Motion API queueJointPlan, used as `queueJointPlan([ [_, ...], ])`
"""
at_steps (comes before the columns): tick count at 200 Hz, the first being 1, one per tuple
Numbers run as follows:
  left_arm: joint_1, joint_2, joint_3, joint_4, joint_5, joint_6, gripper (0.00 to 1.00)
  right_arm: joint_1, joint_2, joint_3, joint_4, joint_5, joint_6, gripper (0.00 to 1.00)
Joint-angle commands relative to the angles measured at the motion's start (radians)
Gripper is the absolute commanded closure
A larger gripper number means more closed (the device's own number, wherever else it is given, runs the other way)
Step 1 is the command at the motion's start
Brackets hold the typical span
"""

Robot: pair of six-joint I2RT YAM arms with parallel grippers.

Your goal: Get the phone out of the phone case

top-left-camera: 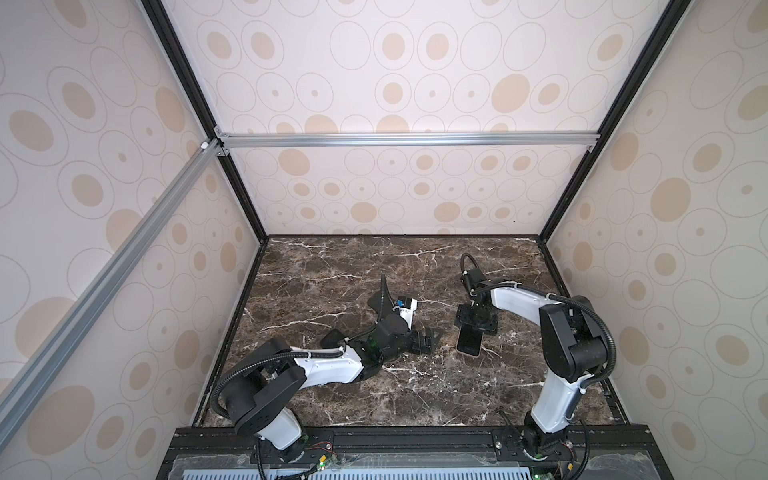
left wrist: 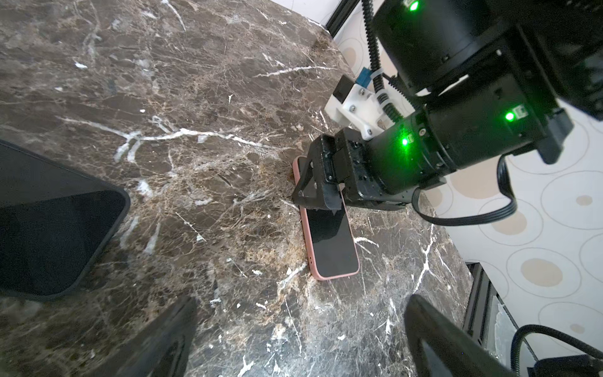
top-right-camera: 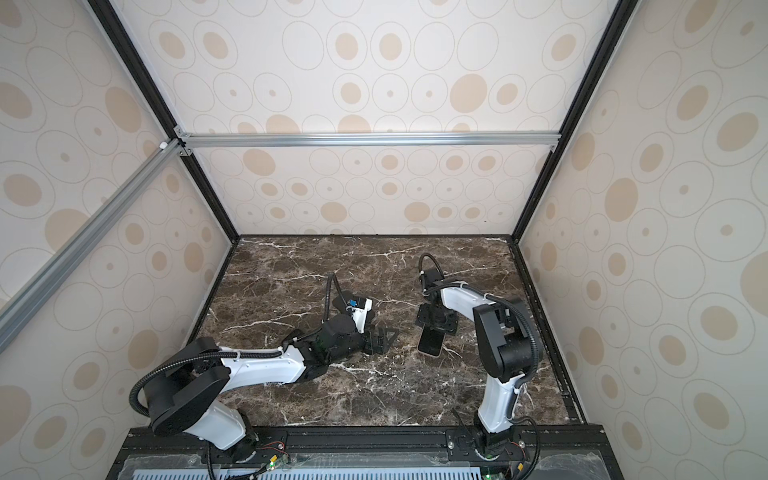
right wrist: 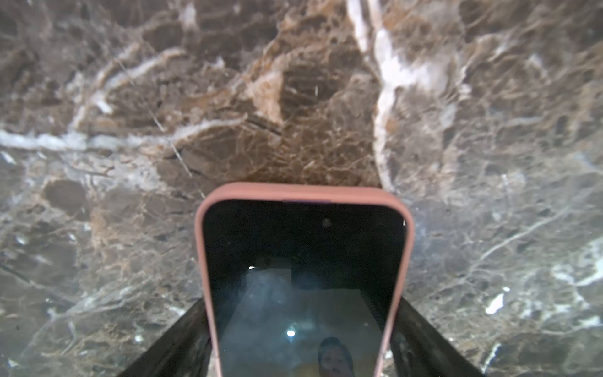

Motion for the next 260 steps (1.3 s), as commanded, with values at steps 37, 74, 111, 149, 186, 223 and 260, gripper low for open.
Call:
queueJointPlan([
  [37, -0.007, 0.092, 0.112, -0.074, 0.040, 0.001, 0.02, -0.004, -0.016, -0.061, 0.022, -0.065, 0.020, 0.28],
  [74, -0.015, 0.139, 0.154, -0.091, 0.085, -0.010, 0.01, -0.077, -0.078, -0.163, 0.144, -0.246, 0.054, 0.30],
  [111, -0.043, 0.197, 0.202, -0.095, 0.117, -0.038, 0.04, -0.169, -0.130, -0.305, 0.346, -0.463, 0.094, 0.33],
  [149, -0.074, 0.282, 0.276, -0.117, 0.145, -0.061, 0.15, -0.223, -0.156, -0.383, 0.424, -0.544, 0.091, 0.35],
  [186, -0.080, 0.347, 0.342, -0.148, 0.143, -0.063, 0.26, -0.250, -0.175, -0.414, 0.433, -0.567, 0.075, 0.36],
  [223, -0.077, 0.382, 0.402, -0.199, 0.118, -0.044, 0.37, -0.272, -0.188, -0.425, 0.425, -0.579, 0.057, 0.36],
  [260, -0.072, 0.426, 0.448, -0.204, 0.139, -0.028, 0.49, -0.277, -0.192, -0.431, 0.417, -0.591, 0.042, 0.37],
])
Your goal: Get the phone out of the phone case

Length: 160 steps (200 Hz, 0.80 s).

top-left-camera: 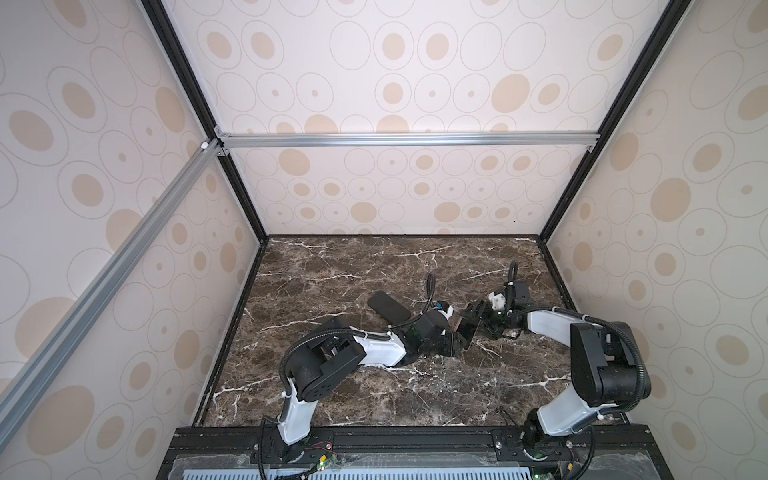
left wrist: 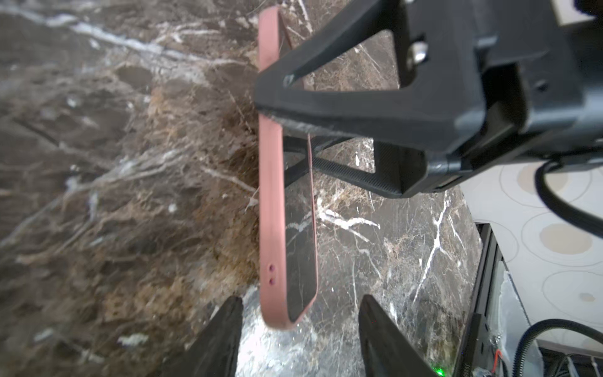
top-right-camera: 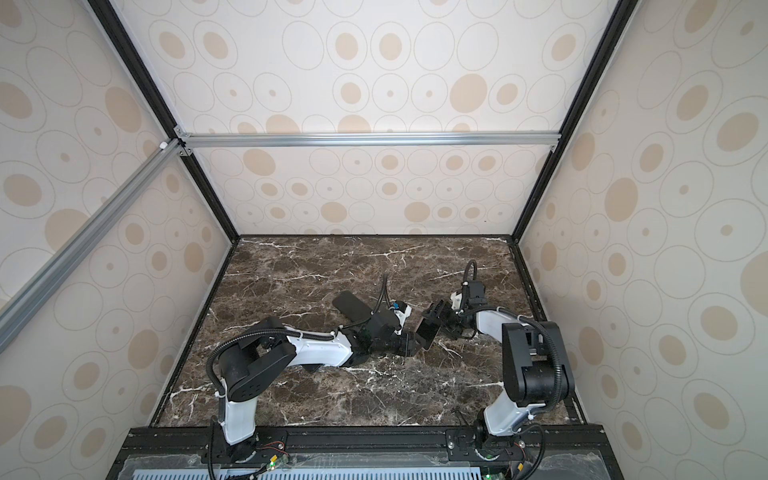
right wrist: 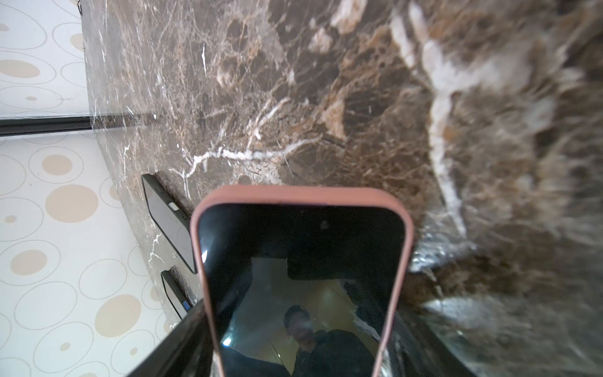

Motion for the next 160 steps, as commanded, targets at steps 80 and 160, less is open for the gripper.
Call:
queueJointPlan([
  [80, 0.005, 0.072, 0.102, -0.031, 0.012, 0.027, 0.66, -0.004, 0.021, -0.058, -0.126, 0.007, -0.010, 0.37],
  [160, 0.007, 0.092, 0.100, 0.019, 0.007, -0.002, 0.70, -0.005, 0.020, -0.073, -0.096, -0.035, 0.053, 0.39],
])
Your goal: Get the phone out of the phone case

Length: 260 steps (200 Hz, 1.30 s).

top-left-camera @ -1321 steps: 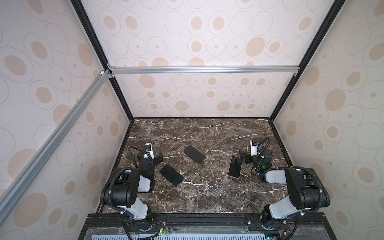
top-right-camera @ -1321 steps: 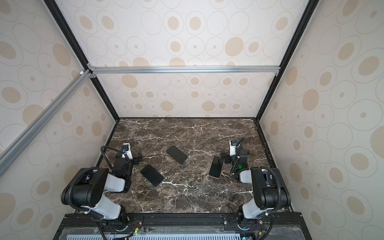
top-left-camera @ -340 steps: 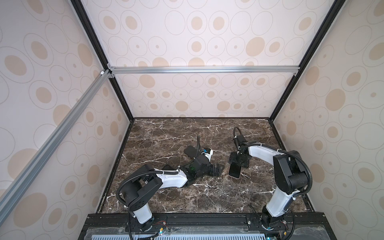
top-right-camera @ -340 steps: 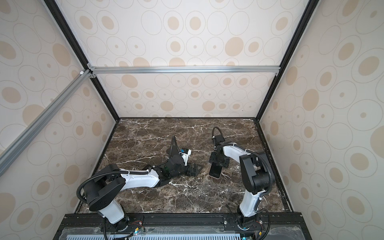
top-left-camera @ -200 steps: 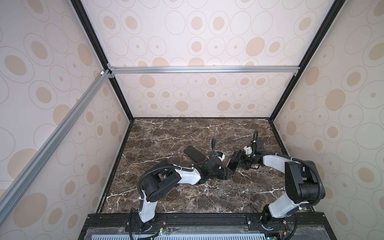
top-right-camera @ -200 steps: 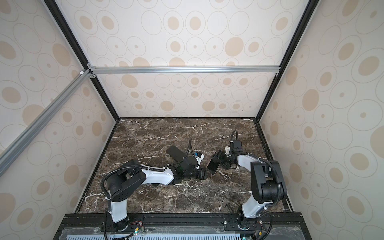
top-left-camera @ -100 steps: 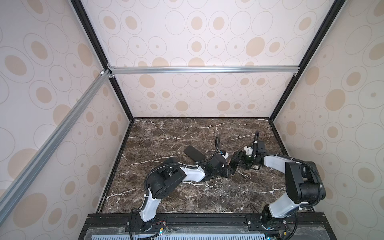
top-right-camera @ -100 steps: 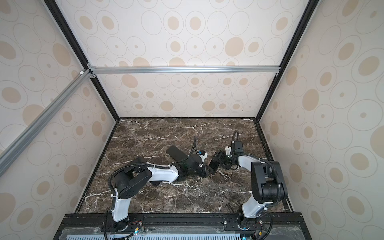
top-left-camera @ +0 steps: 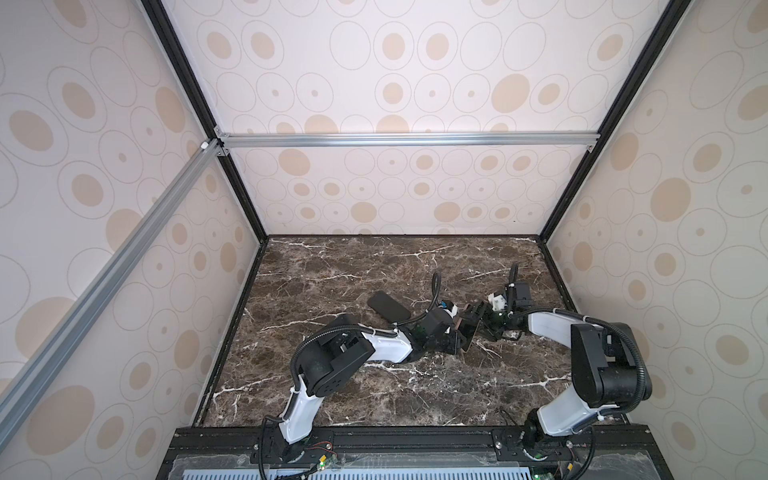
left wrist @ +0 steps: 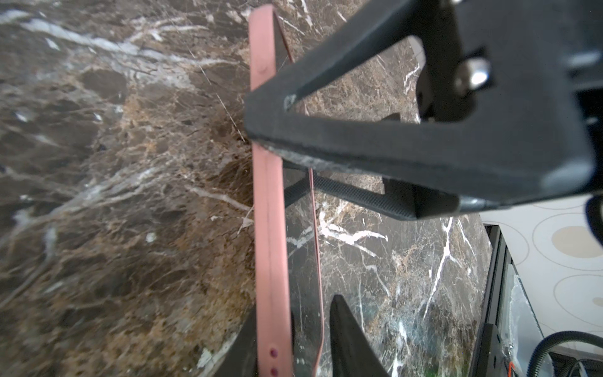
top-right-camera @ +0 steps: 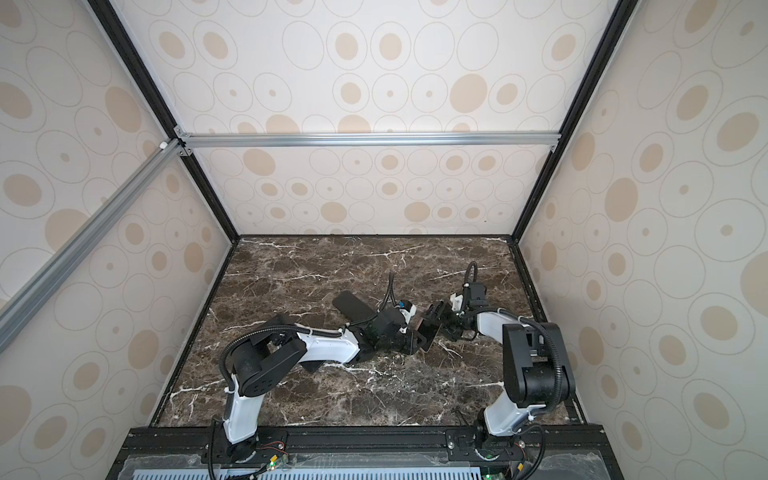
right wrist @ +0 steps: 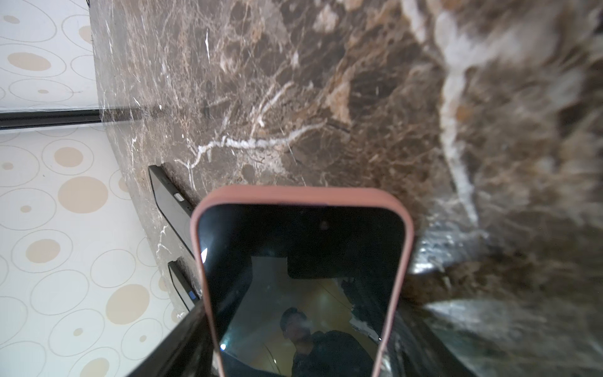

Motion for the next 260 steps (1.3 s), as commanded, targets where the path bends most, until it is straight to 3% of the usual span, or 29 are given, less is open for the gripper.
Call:
queueJointPlan([
  [1, 0.004, 0.022, 0.032, 0.031, -0.007, -0.017, 0.70, 0.001, 0.027, -0.052, -0.108, 0.009, 0.047, 0.39],
  [93, 0.004, 0.006, 0.020, 0.076, -0.024, -0.010, 0.82, 0.001, 0.004, -0.049, -0.132, 0.018, 0.047, 0.39],
  [138, 0.004, -0.038, -0.007, 0.105, -0.030, 0.002, 0.98, 0.001, -0.065, -0.041, -0.152, 0.013, 0.057, 0.34],
  [161, 0.004, -0.084, -0.021, 0.105, -0.038, 0.019, 1.00, 0.000, -0.168, -0.019, -0.195, 0.038, 0.055, 0.13],
  [183, 0.004, -0.146, -0.021, 0.072, -0.049, 0.052, 1.00, -0.002, -0.311, 0.019, -0.268, 0.110, 0.039, 0.01],
  [226, 0.004, -0.283, 0.017, -0.114, -0.123, 0.132, 1.00, -0.004, -0.597, 0.112, -0.409, 0.325, -0.007, 0.00],
  [260, 0.006, -0.396, 0.046, -0.221, -0.177, 0.181, 1.00, -0.003, -0.770, 0.114, -0.360, 0.399, -0.056, 0.00],
])
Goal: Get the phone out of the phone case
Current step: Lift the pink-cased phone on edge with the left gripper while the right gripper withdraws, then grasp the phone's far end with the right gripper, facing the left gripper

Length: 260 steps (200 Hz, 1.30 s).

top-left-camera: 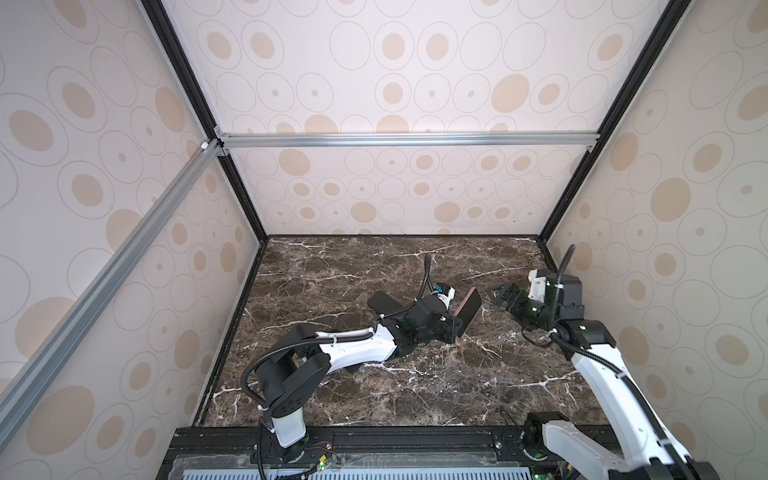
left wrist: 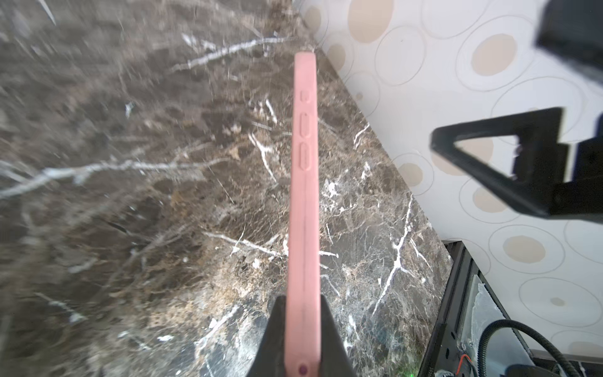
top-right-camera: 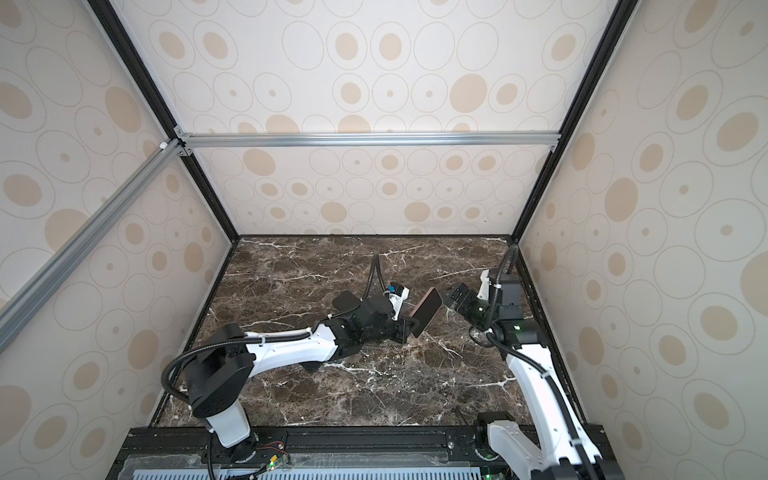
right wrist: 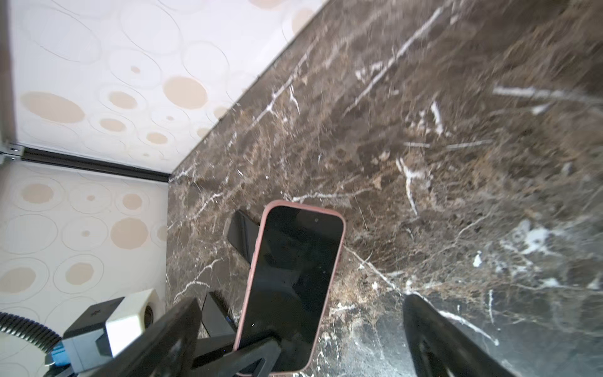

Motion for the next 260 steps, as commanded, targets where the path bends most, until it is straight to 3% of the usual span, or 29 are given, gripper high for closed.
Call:
queueJointPlan([
  [1, 0.003, -0.097, 0.066, -0.067, -0.075, 0.071, 1.00, 0.000, -0.089, 0.004, -0.022, 0.102, -0.052, 0.00],
  [20, 0.005, -0.155, 0.049, -0.069, -0.106, 0.091, 1.00, 0.000, -0.142, -0.019, 0.068, 0.034, -0.157, 0.00],
  [38, 0.005, -0.220, -0.028, 0.026, -0.048, 0.154, 1.00, 0.000, -0.163, -0.039, 0.135, -0.043, -0.217, 0.00],
  [52, 0.007, -0.284, -0.090, 0.074, -0.047, 0.136, 1.00, 0.000, -0.172, -0.031, 0.140, -0.073, -0.245, 0.00],
  [74, 0.020, -0.339, -0.092, -0.012, -0.028, 0.129, 1.00, 0.000, -0.194, -0.031, 0.163, -0.166, -0.291, 0.00],
  [95, 0.029, -0.396, -0.125, -0.026, -0.007, 0.150, 1.00, 0.000, -0.208, -0.046, 0.244, -0.285, -0.288, 0.02],
  [135, 0.093, -0.543, -0.274, 0.136, 0.058, 0.173, 1.00, 0.000, -0.180, -0.087, 0.458, -0.479, -0.250, 0.03],
  [145, 0.120, -0.580, -0.308, 0.176, 0.091, 0.182, 1.00, 0.000, -0.164, -0.083, 0.498, -0.548, -0.255, 0.06],
  [153, 0.139, -0.607, -0.332, 0.199, 0.116, 0.192, 1.00, -0.001, -0.150, -0.073, 0.528, -0.604, -0.259, 0.00],
  [186, 0.206, -0.679, -0.375, 0.266, 0.305, 0.274, 1.00, 0.002, -0.113, -0.016, 0.538, -0.731, -0.303, 0.00],
  [209, 0.224, -0.700, -0.364, 0.237, 0.353, 0.324, 1.00, 0.003, -0.097, 0.018, 0.533, -0.792, -0.329, 0.01],
  [244, 0.237, -0.696, -0.321, 0.209, 0.540, 0.407, 1.00, 0.018, -0.077, 0.062, 0.542, -0.853, -0.347, 0.04],
  [260, 0.237, -0.697, -0.310, 0.192, 0.577, 0.460, 1.00, 0.027, -0.067, 0.085, 0.534, -0.860, -0.345, 0.06],
])
